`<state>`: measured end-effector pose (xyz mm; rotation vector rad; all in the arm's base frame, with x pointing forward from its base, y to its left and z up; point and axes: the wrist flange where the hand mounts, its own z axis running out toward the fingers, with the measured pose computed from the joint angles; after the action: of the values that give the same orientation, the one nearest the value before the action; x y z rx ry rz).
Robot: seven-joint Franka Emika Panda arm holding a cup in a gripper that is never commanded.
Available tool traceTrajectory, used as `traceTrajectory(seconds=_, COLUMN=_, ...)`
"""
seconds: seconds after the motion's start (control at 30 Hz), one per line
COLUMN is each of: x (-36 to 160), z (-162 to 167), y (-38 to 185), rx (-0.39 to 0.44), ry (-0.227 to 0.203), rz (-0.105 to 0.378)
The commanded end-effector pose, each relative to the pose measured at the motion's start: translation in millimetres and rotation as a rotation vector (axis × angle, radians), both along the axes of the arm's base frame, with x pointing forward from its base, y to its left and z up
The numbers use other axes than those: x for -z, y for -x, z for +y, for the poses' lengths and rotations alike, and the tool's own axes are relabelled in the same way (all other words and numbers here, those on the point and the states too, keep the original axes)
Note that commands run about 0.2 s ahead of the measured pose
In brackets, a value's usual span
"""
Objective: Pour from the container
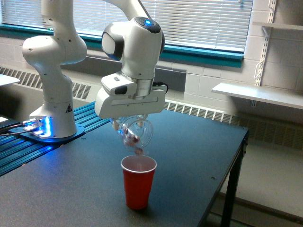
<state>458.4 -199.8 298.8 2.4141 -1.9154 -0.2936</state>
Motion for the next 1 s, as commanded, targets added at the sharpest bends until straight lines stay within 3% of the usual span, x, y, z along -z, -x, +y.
traceTrajectory(seconds=0.03, x=0.4, z=-0.7, y=0.2, rx=0.0, ry=-0.021, rz=0.004)
traceTrajectory(seconds=0.5, x=-1.3, z=-0.5, y=-1.0, rx=0.016, ry=-0.05, rz=-0.002)
traceTrajectory(seconds=1.0, x=-4.1, z=2.6, y=-1.3, rx=0.026, ry=-0.002, rz=0.005)
